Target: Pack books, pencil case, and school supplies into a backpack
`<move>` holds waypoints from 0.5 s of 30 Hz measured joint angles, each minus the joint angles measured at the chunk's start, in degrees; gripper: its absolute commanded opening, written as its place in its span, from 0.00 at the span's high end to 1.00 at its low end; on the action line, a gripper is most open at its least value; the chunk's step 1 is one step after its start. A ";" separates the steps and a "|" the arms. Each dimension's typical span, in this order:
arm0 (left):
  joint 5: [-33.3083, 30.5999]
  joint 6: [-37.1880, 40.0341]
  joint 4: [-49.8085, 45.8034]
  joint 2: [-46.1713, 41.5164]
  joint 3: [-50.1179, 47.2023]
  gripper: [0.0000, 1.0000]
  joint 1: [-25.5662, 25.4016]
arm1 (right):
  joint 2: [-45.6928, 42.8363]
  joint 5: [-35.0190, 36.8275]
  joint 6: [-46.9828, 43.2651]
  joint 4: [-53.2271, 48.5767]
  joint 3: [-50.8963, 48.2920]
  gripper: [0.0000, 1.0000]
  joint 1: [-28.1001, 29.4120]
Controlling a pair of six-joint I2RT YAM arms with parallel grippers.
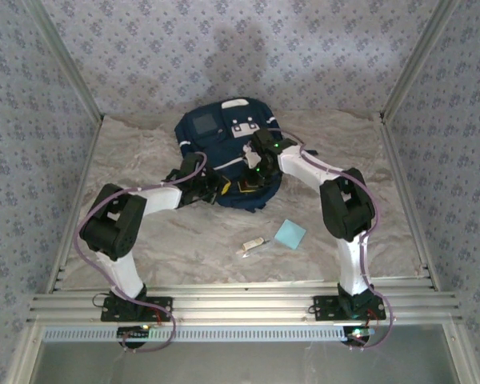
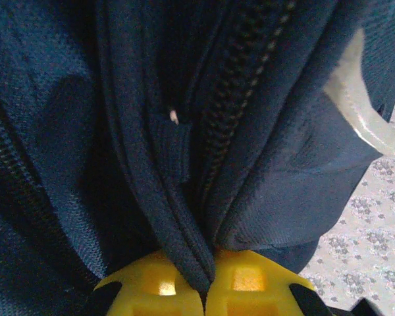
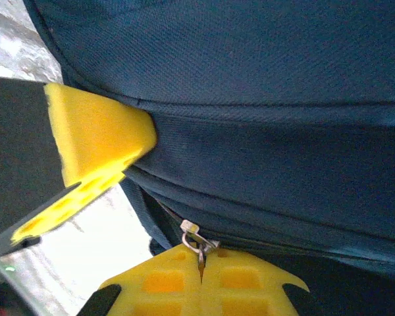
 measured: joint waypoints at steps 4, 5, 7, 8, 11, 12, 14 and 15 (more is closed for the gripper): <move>0.66 1.33 -0.81 -1.77 -0.07 1.00 1.14 | 0.02 7.61 -7.23 -5.57 3.52 1.00 0.04; 0.87 1.81 -1.09 -2.12 -0.22 1.00 1.66 | 0.04 9.20 -8.85 -6.54 3.85 1.00 -0.15; 1.31 2.58 -1.25 -2.91 -0.90 1.00 2.62 | 0.48 11.54 -11.34 -8.02 4.66 1.00 -0.79; 1.49 3.02 -1.40 -3.41 -1.36 1.00 3.28 | 1.01 12.68 -12.52 -8.87 5.33 1.00 -1.29; 1.92 4.96 -3.13 -5.66 -2.29 1.00 5.57 | 2.80 14.51 -14.73 -11.02 7.15 1.00 -3.23; 1.99 5.90 -4.20 -6.47 -2.34 1.00 6.27 | 3.37 15.37 -15.19 -11.56 7.58 1.00 -3.91; 2.38 8.35 -6.97 -8.20 -2.34 1.00 7.82 | 4.28 16.50 -16.00 -12.17 8.55 1.00 -5.29; 2.69 9.84 -8.72 -9.11 -2.32 1.00 8.70 | 4.85 16.72 -16.37 -12.33 9.27 1.00 -5.92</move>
